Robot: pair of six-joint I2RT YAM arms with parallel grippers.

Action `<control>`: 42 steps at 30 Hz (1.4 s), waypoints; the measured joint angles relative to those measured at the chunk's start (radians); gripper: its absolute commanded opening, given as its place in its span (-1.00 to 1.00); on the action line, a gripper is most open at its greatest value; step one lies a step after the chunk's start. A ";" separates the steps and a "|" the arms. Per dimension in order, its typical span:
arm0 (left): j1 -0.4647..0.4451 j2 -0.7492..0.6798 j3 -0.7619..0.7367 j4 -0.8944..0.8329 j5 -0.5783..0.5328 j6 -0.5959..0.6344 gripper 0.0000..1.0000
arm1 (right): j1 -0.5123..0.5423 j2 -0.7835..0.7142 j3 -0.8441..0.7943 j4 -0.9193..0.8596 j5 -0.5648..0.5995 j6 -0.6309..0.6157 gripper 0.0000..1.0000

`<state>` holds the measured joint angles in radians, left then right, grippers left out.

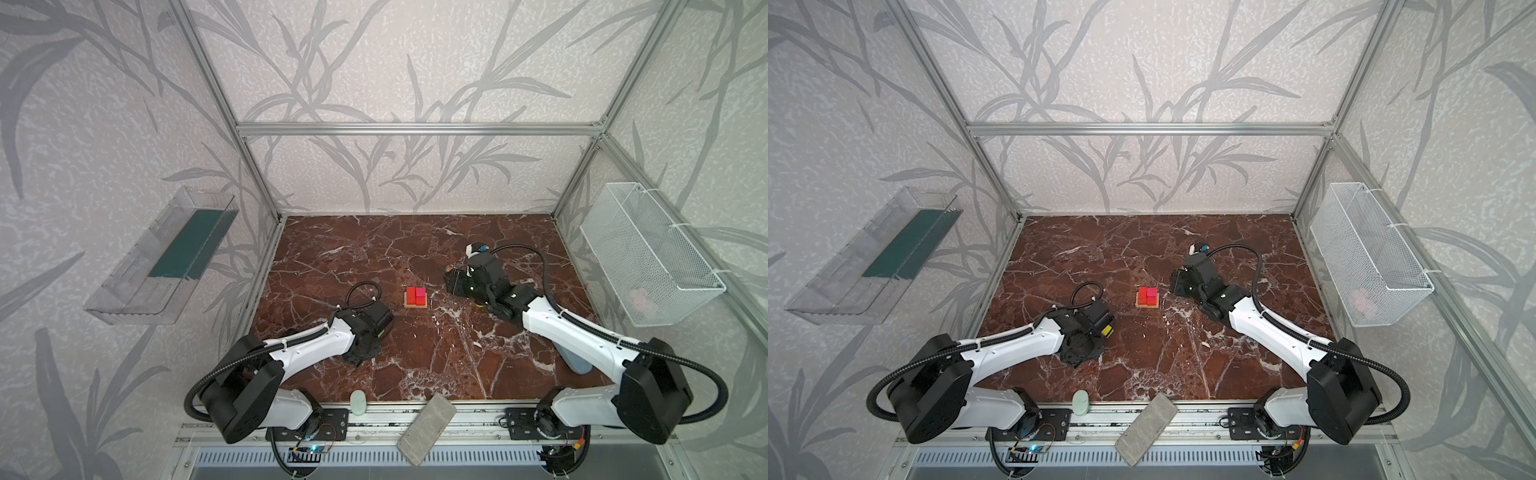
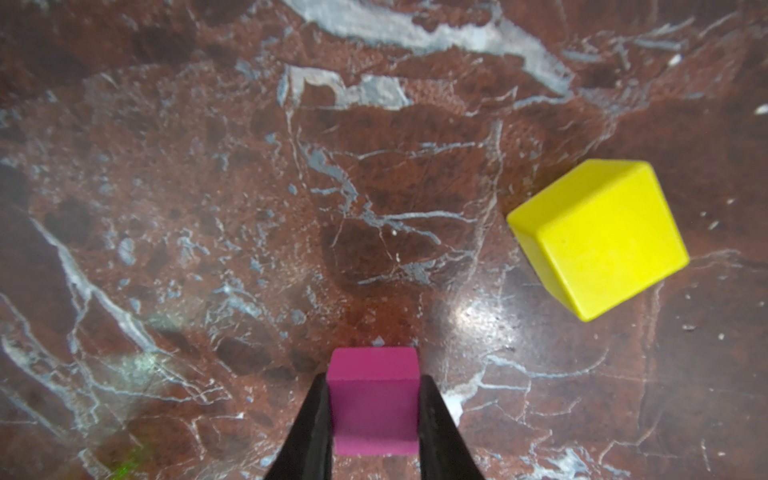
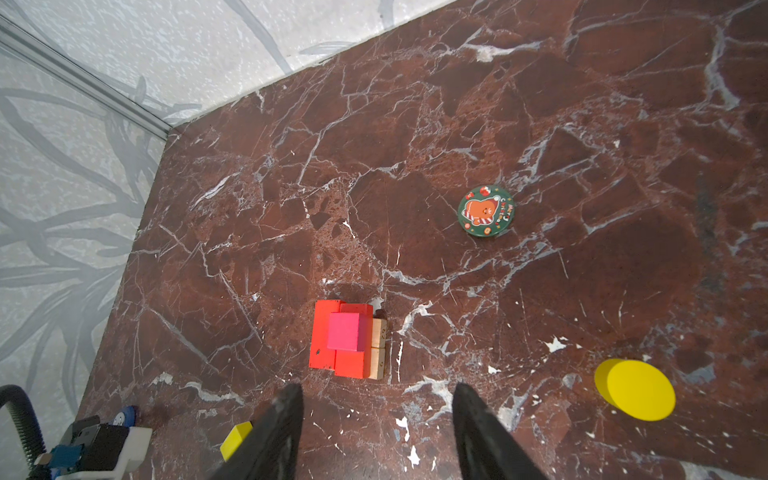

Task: Build the wood block tower
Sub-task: 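Lower the left gripper onto the magenta cube and close it, then lift the magenta cube with the left gripper and carry it over the stack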

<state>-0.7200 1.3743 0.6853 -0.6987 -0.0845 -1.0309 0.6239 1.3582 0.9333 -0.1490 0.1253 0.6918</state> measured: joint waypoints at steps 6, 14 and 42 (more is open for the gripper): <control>0.000 -0.021 0.060 -0.051 -0.002 0.055 -0.73 | -0.006 0.003 0.000 0.008 -0.012 0.000 0.17; 0.000 -0.033 0.240 -0.111 -0.032 0.192 -0.73 | -0.024 0.003 0.000 0.010 -0.035 0.000 0.17; 0.084 0.634 0.984 -0.232 0.035 0.506 -0.73 | -0.106 -0.048 -0.076 0.021 -0.102 -0.001 0.17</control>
<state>-0.6365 2.0079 1.6691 -0.9306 -0.0490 -0.5251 0.5175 1.3098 0.8570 -0.1280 0.0231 0.6907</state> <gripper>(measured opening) 0.246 0.586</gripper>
